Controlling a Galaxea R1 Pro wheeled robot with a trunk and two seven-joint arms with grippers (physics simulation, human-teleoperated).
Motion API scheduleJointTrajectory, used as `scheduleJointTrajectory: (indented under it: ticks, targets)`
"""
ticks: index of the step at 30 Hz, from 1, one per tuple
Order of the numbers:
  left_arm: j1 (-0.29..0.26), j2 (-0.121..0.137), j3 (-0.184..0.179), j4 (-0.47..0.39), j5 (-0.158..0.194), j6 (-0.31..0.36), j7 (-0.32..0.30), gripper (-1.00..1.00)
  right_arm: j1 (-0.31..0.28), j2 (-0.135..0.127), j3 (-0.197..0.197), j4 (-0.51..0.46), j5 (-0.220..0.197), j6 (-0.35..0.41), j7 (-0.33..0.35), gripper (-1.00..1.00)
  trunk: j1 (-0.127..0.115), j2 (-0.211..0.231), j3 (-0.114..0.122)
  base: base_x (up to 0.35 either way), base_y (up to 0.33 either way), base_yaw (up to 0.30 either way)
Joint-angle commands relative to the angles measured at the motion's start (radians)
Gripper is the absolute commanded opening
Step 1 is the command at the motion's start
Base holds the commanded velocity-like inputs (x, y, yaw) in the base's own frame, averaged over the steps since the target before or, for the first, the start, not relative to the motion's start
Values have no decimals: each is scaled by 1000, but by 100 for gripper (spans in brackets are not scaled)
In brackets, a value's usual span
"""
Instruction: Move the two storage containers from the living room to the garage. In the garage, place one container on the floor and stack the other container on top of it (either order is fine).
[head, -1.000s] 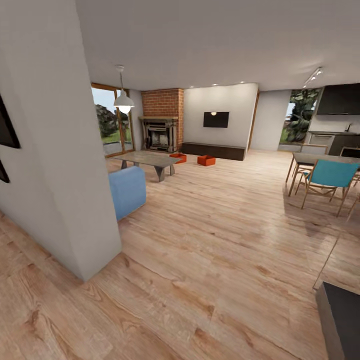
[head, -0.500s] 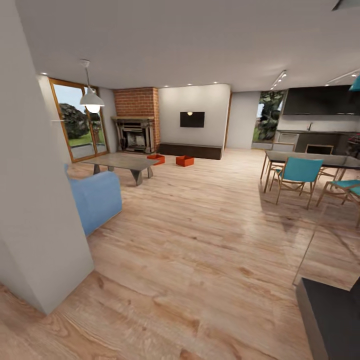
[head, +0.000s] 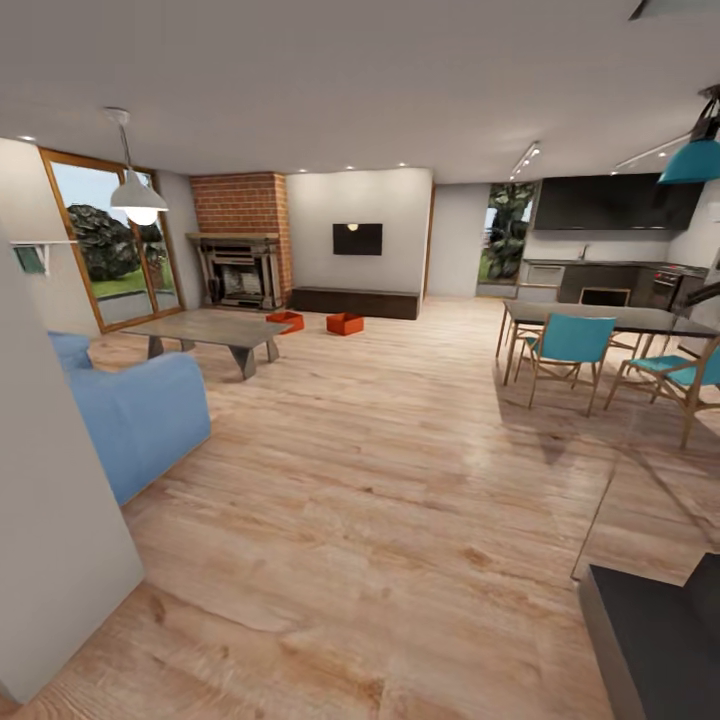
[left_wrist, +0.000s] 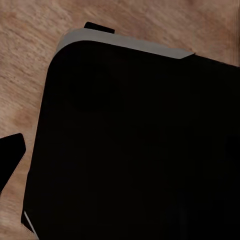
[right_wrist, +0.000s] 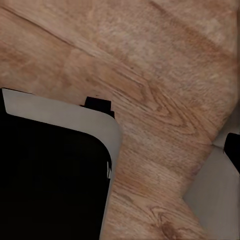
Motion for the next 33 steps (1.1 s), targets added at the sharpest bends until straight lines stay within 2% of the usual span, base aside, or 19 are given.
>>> scheduleJointTrajectory:
  ticks: [1, 33]
  targets:
    - [-1, 0, 2, 1, 3, -4, 1, 100, -1, 0, 2, 3, 6, -5, -1, 100, 1, 0, -1, 322, 0, -11]
    - [-1, 0, 2, 1, 0, 3, 1, 100, -1, 0, 5, 3, 8, -5, -5, 100, 1, 0, -1, 322, 0, -1]
